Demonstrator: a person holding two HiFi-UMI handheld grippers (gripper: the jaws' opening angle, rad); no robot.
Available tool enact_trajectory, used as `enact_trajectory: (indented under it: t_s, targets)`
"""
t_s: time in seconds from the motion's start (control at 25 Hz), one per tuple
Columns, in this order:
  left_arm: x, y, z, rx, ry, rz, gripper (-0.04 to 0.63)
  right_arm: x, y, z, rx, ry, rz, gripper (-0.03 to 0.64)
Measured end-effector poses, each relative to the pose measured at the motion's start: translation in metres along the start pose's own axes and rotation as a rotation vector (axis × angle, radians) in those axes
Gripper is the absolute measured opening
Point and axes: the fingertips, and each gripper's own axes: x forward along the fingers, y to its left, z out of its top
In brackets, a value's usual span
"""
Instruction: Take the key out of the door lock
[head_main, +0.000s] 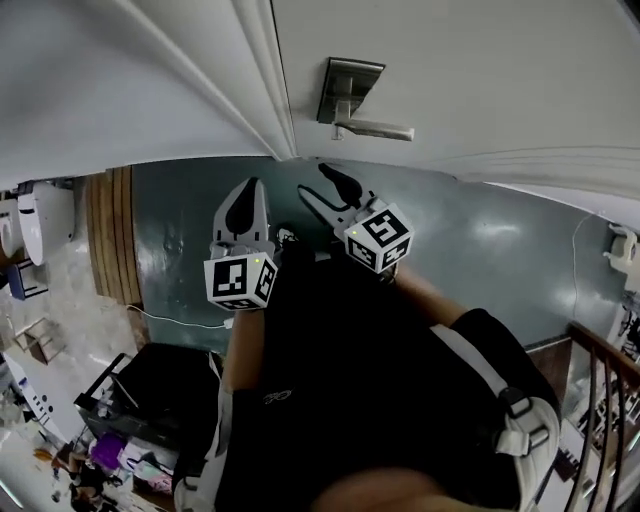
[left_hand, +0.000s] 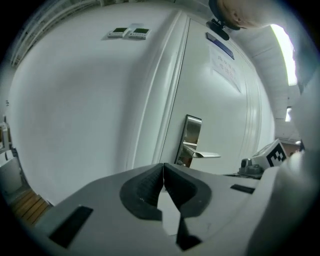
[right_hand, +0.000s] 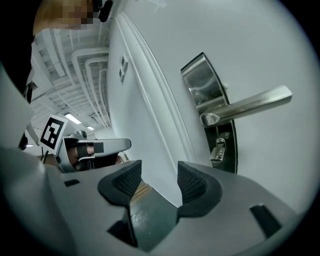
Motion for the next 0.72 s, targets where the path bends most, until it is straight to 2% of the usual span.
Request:
enact_trajectory:
  t_s: [0.28,0.56,0.72]
  targets:
    - [0.008,-0.002,-0.018,-0.012,0.045,-0.186,0.023,-0.016,-0.002,-0.012,-0.01,-0.017,-0.203,0.227]
    - [0.014,-0.006,-0.035,-0.006,0.09,-0.302,0.023,-0.021,0.005,-0.02,-0.081,-0.008,-0.302,0.222]
    - [0.021,-0.013,-0.044,0.0,0.12,-0.323,0.023,-0.029,-0.006,-0.023,0.025,-0.051,-0.338,0.216]
